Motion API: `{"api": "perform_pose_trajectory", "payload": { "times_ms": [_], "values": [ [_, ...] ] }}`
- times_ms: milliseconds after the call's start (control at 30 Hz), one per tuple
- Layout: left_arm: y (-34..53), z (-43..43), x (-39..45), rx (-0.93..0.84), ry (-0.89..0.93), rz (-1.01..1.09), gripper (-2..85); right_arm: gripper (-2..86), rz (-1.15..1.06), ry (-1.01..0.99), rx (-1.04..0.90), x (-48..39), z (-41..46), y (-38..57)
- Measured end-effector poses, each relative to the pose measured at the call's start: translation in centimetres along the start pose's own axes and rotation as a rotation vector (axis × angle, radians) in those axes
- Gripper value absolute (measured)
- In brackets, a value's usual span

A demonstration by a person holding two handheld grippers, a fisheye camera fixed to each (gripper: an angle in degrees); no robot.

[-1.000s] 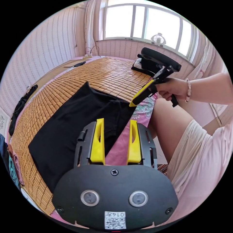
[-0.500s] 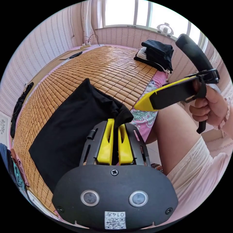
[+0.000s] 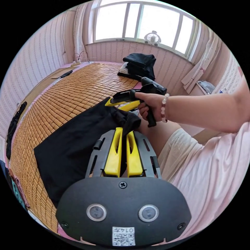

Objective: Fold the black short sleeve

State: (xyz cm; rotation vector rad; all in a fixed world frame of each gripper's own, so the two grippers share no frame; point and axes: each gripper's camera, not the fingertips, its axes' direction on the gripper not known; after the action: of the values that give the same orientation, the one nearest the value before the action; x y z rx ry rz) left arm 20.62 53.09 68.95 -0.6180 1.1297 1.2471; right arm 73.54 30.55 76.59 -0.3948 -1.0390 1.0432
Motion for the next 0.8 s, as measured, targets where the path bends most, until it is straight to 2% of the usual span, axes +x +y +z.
{"api": "perform_pose_trajectory", "payload": {
  "times_ms": [67, 267, 433, 600, 800],
  "values": [
    [0.1, -0.6, 0.1, 0.009, 0.039, 0.006, -0.7, 4.6, -0.055, 0.021, 0.052, -0.6, -1.6, 0.0],
    [0.3, -2.0, 0.1, 0.096, 0.165, -0.011, -0.7, 2.5, -0.181, -0.048, 0.068, -3.1, -6.2, 0.5],
    [0.4, -3.2, 0.5, 0.127, 0.145, 0.020, -0.7, 2.2, -0.245, -0.114, 0.075, -6.0, -7.8, 0.7],
    [2.9, -6.0, -2.1, 0.177, 0.075, -0.120, -0.7, 1.9, -0.348, -0.137, -0.026, -11.9, -1.8, 0.3],
    [9.0, -8.8, -7.5, 0.168, -0.171, -0.461, 1.2, 2.4, -0.466, 0.059, -0.234, -20.1, 12.8, -0.1]
  ]
}}
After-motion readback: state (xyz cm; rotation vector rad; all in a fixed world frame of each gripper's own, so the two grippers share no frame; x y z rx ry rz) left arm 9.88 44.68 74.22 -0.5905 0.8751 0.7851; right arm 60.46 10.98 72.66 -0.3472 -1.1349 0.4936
